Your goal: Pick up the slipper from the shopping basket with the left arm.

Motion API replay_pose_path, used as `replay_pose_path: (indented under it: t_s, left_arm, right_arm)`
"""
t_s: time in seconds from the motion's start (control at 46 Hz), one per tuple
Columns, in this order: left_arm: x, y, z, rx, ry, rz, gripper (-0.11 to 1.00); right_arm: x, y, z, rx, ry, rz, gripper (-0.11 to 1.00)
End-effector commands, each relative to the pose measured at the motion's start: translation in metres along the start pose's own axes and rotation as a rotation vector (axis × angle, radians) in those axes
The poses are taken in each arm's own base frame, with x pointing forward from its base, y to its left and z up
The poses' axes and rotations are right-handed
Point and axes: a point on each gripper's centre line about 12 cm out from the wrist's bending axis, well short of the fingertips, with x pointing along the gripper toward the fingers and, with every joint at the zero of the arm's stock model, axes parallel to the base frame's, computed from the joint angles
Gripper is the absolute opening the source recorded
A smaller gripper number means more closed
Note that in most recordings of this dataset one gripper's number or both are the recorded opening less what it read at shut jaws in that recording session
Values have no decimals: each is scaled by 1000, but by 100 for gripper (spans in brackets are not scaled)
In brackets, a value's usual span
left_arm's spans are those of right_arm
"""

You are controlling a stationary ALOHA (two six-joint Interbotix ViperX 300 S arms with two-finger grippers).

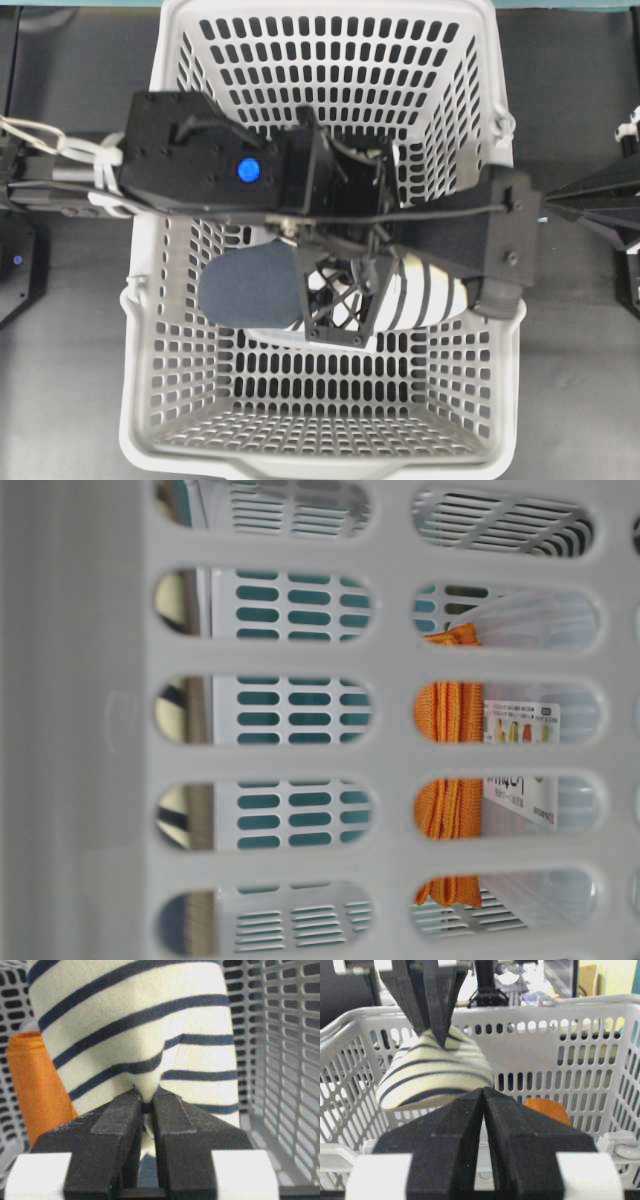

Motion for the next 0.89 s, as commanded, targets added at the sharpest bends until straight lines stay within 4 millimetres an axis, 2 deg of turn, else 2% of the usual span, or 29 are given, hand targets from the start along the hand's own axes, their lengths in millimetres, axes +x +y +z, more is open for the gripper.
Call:
replay_pose_path:
  t_s: [0.0,0.196,0.63,0.869]
  left_arm:
    - [-29,2,6,6,-40,6,4]
    - [-31,1,8,32,-33,6,4]
    - [-15,1,2,32,23,3,4]
    - [-13,0,-1,32,37,2,4]
  right_arm:
    - [0,0,2,5,-3,1,0]
    - [-1,0,4,5,-8,0,0]
    - [-3,0,4,5,-5,0,0]
    - [-3,0,5,5,-6,0,0]
